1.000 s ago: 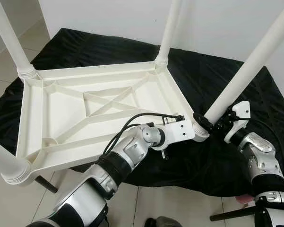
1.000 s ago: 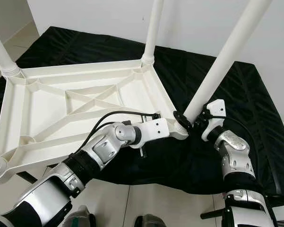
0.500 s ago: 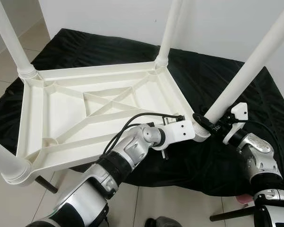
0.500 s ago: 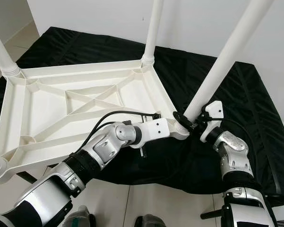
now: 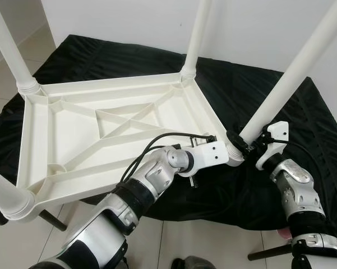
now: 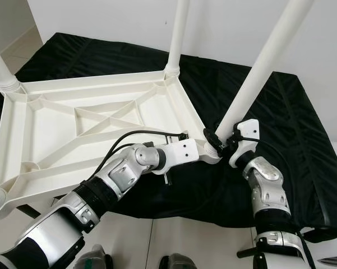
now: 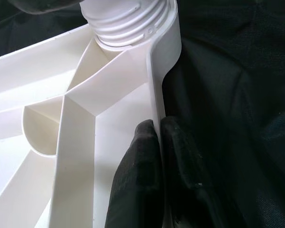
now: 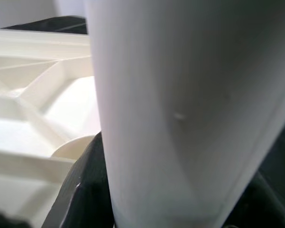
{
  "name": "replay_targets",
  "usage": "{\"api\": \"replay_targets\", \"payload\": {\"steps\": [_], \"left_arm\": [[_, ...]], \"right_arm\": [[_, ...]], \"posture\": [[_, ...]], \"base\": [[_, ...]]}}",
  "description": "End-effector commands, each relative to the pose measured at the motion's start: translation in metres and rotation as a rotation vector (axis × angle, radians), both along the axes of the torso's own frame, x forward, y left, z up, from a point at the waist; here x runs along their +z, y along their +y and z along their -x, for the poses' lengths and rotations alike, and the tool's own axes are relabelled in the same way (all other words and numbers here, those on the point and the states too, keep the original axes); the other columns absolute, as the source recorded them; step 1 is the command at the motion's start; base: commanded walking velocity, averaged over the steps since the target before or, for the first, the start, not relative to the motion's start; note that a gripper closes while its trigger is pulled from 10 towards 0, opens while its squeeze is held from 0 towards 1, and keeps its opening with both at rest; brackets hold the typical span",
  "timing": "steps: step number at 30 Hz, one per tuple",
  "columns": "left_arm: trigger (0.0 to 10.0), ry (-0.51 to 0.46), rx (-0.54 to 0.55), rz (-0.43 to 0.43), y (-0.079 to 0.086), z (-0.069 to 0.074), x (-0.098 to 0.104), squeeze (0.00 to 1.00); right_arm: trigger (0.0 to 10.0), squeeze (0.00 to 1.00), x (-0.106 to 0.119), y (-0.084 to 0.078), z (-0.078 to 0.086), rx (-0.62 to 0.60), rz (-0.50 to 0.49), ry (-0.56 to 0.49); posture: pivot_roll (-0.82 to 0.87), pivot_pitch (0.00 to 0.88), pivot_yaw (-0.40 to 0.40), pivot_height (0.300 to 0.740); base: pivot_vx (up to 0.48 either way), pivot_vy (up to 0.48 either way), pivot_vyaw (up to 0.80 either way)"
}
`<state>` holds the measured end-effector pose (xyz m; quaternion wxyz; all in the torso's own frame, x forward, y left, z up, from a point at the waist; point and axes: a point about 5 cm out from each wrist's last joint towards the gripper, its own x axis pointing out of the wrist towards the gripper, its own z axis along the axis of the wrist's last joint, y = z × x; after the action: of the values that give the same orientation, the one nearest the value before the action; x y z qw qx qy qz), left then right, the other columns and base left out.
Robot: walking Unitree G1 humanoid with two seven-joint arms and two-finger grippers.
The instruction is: Building children table
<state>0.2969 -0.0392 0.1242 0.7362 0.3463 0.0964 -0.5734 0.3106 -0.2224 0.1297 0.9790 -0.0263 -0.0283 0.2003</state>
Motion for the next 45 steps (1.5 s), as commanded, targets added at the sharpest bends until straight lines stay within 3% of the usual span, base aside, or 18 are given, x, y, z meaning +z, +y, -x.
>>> {"api": "replay_targets", "payload": {"steps": [1, 3, 7, 9, 13, 19, 21, 26, 31, 32, 33, 34, 45], "left_arm": [[10.0, 0.066, -0.074, -0.071, -0.004, 0.012, -0.016, 0.0], [10.0, 0.067, -0.074, -0.072, -0.004, 0.012, -0.016, 0.0], [10.0, 0.07, -0.075, -0.072, -0.003, 0.013, -0.016, 0.0], [10.0, 0.07, -0.075, -0.072, -0.003, 0.013, -0.016, 0.0], [10.0, 0.073, -0.079, -0.071, -0.004, 0.015, -0.017, 0.0], [10.0, 0.077, -0.083, -0.073, -0.004, 0.018, -0.019, 0.0], [10.0, 0.079, -0.082, -0.074, -0.004, 0.018, -0.02, 0.0], [10.0, 0.079, -0.08, -0.074, -0.004, 0.019, -0.02, 0.0], [10.0, 0.079, -0.08, -0.075, -0.004, 0.019, -0.021, 0.0], [10.0, 0.079, -0.079, -0.075, -0.004, 0.019, -0.021, 0.0], [10.0, 0.078, -0.078, -0.075, -0.004, 0.019, -0.021, 0.0], [10.0, 0.079, -0.077, -0.075, -0.004, 0.019, -0.021, 0.0], [10.0, 0.082, -0.085, -0.07, -0.007, 0.022, -0.021, 0.0]], "right_arm": [[10.0, 0.0, -0.001, -0.005, -0.001, -0.064, -0.015, 0.019], [10.0, 0.0, 0.001, 0.0, -0.001, -0.095, -0.034, 0.005], [10.0, 0.0, 0.009, 0.027, 0.002, -0.204, -0.132, -0.028], [10.0, 0.0, 0.009, 0.027, 0.002, -0.204, -0.132, -0.028], [10.0, 0.0, 0.011, 0.043, 0.003, -0.366, -0.193, 0.008], [10.0, 0.0, 0.009, 0.055, 0.001, -0.481, -0.208, 0.026], [10.0, 0.0, 0.008, 0.071, 0.001, -0.552, -0.221, 0.05], [10.0, 0.0, 0.011, 0.091, 0.0, -0.523, -0.239, 0.06], [10.0, 0.0, 0.013, 0.086, 0.001, -0.534, -0.227, 0.052], [10.0, 0.22, 0.013, 0.084, 0.002, -0.538, -0.225, 0.055], [10.0, 0.22, 0.012, 0.084, 0.002, -0.541, -0.225, 0.059], [10.0, 1.0, 0.012, 0.085, 0.003, -0.531, -0.238, 0.064], [10.0, 1.0, 0.013, 0.078, 0.008, -0.524, -0.22, 0.045]], "posture": [[-0.02, 0.027, -0.052, 0.74], [-0.02, 0.027, -0.051, 0.74], [-0.02, 0.03, -0.05, 0.74], [-0.02, 0.03, -0.05, 0.74], [-0.01, 0.03, -0.056, 0.74], [-0.01, 0.027, -0.063, 0.74], [0.0, 0.022, -0.069, 0.74], [0.0, 0.017, -0.071, 0.74], [0.01, 0.012, -0.074, 0.74], [0.01, 0.011, -0.076, 0.74], [0.01, 0.011, -0.076, 0.74], [0.0, 0.011, -0.077, 0.74], [-0.01, 0.011, -0.08, 0.74]], "base": [[0.0, 0.0, 0.0], [0.0, 0.0, 0.0], [0.0, 0.0, 0.0], [0.0, 0.0, 0.0], [0.0, 0.0, 0.0], [0.0, 0.0, 0.0], [0.0, 0.0, 0.0], [0.0, 0.0, 0.0], [0.0, 0.0, 0.0], [0.0, 0.0, 0.0], [0.0, 0.0, 0.0], [0.0, 0.0, 0.0], [0.0, 0.0, 0.0]]}}
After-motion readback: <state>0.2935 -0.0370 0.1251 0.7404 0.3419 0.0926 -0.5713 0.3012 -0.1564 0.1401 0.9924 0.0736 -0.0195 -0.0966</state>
